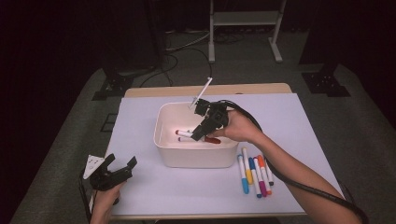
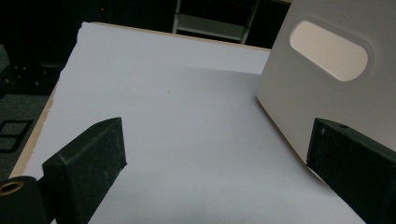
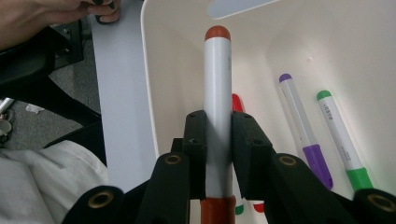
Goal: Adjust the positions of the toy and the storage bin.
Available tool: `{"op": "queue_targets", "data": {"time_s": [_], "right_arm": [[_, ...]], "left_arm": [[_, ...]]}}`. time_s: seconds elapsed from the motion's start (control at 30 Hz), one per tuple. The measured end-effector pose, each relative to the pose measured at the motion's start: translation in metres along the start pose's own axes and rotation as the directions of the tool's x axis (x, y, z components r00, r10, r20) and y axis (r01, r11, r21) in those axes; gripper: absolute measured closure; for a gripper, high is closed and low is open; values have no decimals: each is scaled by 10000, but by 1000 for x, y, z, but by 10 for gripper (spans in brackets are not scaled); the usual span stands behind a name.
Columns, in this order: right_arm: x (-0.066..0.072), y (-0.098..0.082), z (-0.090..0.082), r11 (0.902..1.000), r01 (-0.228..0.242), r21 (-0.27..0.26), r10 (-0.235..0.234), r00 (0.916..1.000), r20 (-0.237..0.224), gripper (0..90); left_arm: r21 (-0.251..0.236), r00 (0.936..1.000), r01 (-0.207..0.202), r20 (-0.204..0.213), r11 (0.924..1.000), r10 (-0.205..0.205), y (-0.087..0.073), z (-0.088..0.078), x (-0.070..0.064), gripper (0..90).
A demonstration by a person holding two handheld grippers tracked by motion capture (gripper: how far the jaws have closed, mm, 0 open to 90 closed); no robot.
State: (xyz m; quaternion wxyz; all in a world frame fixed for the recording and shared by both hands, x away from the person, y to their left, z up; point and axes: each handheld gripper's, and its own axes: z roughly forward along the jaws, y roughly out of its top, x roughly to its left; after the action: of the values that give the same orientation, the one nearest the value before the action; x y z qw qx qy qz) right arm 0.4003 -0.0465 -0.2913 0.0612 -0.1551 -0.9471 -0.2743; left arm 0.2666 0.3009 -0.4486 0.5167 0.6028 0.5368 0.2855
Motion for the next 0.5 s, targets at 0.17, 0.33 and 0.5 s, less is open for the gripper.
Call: {"op": "queue_targets", "data": {"time_s": [0.17,0.33,0.5], "right_arm": [[-3,-1,8,9998,-76,194,76,10000,-34,756],[-7,-2,17,9989,-116,447,118,9999,-42,755],[-9,-3,26,9978,-92,661,95,9999,-46,755]], "left_arm": [[-11,10000,9,5,10000,-9,0,0,0,33],[10,10000,-12,13,10000,12,0,0,0,33],[31,10000,-16,16,10000,16,0,0,0,33]]}}
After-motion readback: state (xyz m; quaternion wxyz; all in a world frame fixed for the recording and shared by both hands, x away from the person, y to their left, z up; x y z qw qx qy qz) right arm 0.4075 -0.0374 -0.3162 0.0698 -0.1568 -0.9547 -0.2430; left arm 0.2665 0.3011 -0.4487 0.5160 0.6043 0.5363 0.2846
